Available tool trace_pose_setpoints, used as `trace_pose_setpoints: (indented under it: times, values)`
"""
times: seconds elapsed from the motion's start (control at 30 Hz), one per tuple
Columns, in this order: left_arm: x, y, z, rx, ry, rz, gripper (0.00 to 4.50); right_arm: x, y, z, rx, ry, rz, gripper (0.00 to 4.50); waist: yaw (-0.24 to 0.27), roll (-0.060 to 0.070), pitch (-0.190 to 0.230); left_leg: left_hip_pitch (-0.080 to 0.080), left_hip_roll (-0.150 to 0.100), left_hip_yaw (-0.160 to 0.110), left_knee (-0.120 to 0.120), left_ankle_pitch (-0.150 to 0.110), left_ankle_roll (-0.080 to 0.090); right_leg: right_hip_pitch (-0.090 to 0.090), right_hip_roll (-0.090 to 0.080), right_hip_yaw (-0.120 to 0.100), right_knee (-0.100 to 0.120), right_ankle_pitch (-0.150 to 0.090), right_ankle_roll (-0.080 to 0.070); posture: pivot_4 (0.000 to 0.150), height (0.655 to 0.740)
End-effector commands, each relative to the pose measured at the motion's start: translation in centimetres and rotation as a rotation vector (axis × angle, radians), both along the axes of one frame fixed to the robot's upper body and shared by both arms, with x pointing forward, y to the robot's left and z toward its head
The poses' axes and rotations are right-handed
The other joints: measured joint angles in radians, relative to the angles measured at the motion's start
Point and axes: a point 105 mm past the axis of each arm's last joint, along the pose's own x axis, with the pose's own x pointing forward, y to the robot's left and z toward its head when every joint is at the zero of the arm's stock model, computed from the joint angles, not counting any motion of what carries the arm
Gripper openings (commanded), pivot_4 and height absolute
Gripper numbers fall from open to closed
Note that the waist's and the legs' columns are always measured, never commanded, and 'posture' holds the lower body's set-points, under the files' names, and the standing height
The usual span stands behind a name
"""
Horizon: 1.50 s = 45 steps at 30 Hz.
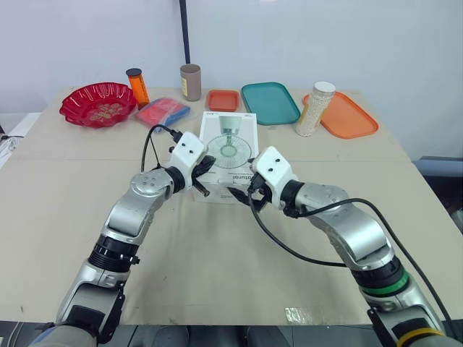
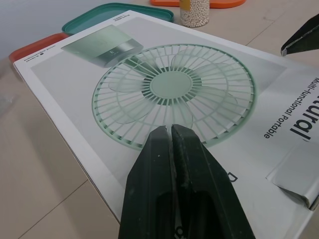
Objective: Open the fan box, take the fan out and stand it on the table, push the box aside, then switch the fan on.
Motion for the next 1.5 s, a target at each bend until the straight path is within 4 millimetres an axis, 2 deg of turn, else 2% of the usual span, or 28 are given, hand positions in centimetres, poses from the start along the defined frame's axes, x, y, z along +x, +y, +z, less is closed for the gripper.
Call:
trace_pose_setpoints:
  times: [0.03,0.3,0.7,1.13,1.23,1.4,1.5]
  values:
    - [-0.3,-0.5,0.9,-0.019,-0.037,-0.005,0.2,0.7,0.2,1.2,0.042,-0.054,-0.02,4.5,0.0,0.0,0.0,0.0,0.0,0.0,0.0,0.0,0.0,0.0,0.0,0.0,0.0,0.0,0.0,0.15,0.74]
    - [-0.3,-1.0,0.9,-0.004,-0.052,-0.023,0.2,1.6,-0.2,1.7,0.063,-0.065,-0.059,4.5,0.0,0.0,0.0,0.0,0.0,0.0,0.0,0.0,0.0,0.0,0.0,0.0,0.0,0.0,0.0,0.15,0.74]
    - [-0.2,-0.9,0.8,-0.001,-0.056,-0.022,0.2,1.8,-0.2,2.7,0.094,-0.076,-0.061,4.5,0.0,0.0,0.0,0.0,0.0,0.0,0.0,0.0,0.0,0.0,0.0,0.0,0.0,0.0,0.0,0.15,0.74]
    - [-0.4,-1.1,0.7,-0.011,-0.056,-0.024,0.2,2.9,0.2,2.4,0.081,-0.089,-0.078,4.5,0.0,0.0,0.0,0.0,0.0,0.0,0.0,0.0,0.0,-0.001,0.0,0.0,0.0,0.0,0.0,0.15,0.74]
    - [-0.3,-1.0,0.7,-0.012,-0.057,-0.022,0.2,3.2,0.1,3.3,0.112,-0.107,-0.097,4.5,0.0,0.0,0.0,0.0,0.0,0.0,0.0,0.0,0.0,-0.001,0.0,0.0,0.0,0.0,0.0,0.15,0.74]
    - [-0.2,-0.9,1.0,-0.014,-0.061,-0.016,0.2,1.9,-1.1,4.6,0.172,-0.096,-0.072,4.5,0.0,0.0,0.0,-0.001,0.0,0.0,0.0,0.0,0.0,-0.001,0.0,0.0,0.0,0.0,0.0,0.15,0.74]
    - [-0.3,-0.7,1.2,-0.022,-0.062,-0.005,0.2,-0.4,-1.9,4.0,0.136,-0.068,0.004,4.5,0.002,0.0,0.0,-0.001,0.0,0.0,-0.001,0.0,0.0,-0.001,-0.001,-0.001,0.0,0.0,0.0,0.15,0.74]
